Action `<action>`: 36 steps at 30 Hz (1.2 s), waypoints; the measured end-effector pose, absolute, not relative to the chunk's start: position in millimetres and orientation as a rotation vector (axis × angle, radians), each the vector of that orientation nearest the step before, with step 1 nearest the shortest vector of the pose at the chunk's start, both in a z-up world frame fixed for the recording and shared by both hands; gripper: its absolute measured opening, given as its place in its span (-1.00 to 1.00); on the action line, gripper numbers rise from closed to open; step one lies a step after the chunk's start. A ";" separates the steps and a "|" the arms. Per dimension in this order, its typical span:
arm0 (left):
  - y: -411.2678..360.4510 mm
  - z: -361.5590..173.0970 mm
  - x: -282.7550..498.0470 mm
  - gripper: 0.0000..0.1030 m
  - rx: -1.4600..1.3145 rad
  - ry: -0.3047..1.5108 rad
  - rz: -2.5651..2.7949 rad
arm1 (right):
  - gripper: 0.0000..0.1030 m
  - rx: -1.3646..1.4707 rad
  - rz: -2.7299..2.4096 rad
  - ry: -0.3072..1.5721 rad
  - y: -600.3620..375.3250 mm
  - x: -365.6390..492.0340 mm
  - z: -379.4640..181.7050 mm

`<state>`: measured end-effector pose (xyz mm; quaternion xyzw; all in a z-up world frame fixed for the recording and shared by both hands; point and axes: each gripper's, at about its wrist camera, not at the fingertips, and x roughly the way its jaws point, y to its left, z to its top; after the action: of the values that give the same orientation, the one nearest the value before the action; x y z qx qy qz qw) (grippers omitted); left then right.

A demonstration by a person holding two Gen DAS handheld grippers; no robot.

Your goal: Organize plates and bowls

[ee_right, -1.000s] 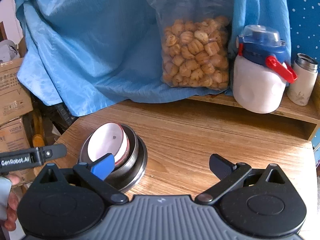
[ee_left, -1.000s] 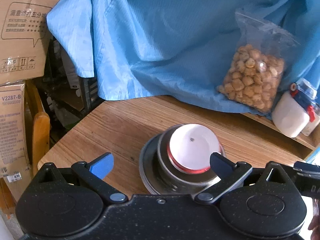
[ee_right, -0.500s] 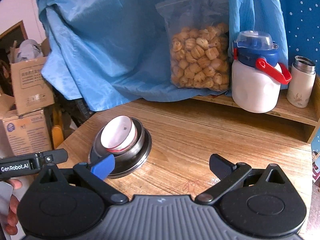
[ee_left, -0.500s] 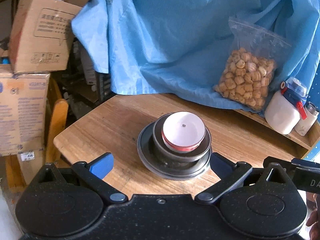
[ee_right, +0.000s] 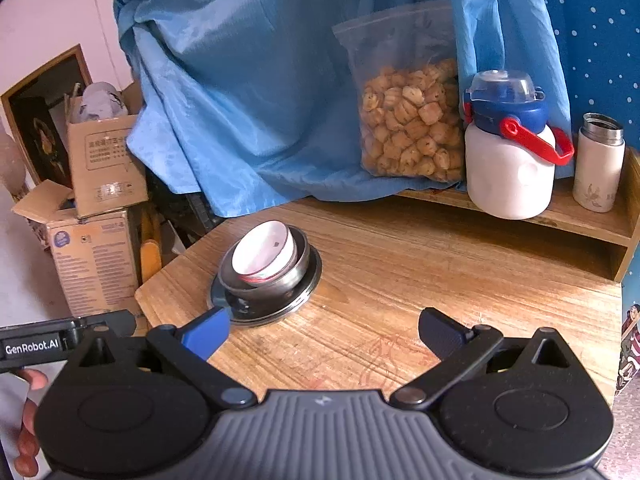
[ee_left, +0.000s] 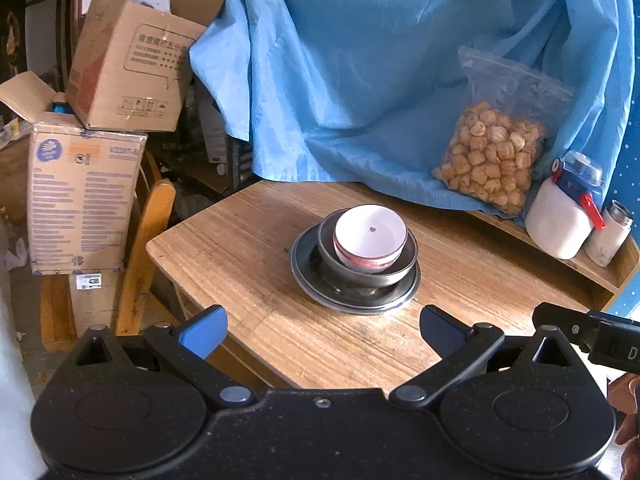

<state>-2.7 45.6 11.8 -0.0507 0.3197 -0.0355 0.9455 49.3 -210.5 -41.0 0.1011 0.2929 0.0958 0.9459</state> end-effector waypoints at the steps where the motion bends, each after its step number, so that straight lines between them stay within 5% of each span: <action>1: 44.8 12.0 -5.7 0.98 -0.105 0.650 -0.070 | 1.00 0.204 0.203 0.596 -211.0 46.7 -41.5; 36: 48.6 -16.3 -8.2 0.98 -0.049 0.787 -0.169 | 1.00 0.199 0.117 0.757 -205.2 27.4 -68.3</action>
<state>-8.2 48.6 -16.3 -0.0237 0.3827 -0.0822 0.9199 27.4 -205.2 -68.3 0.0969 0.3686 0.0568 0.9228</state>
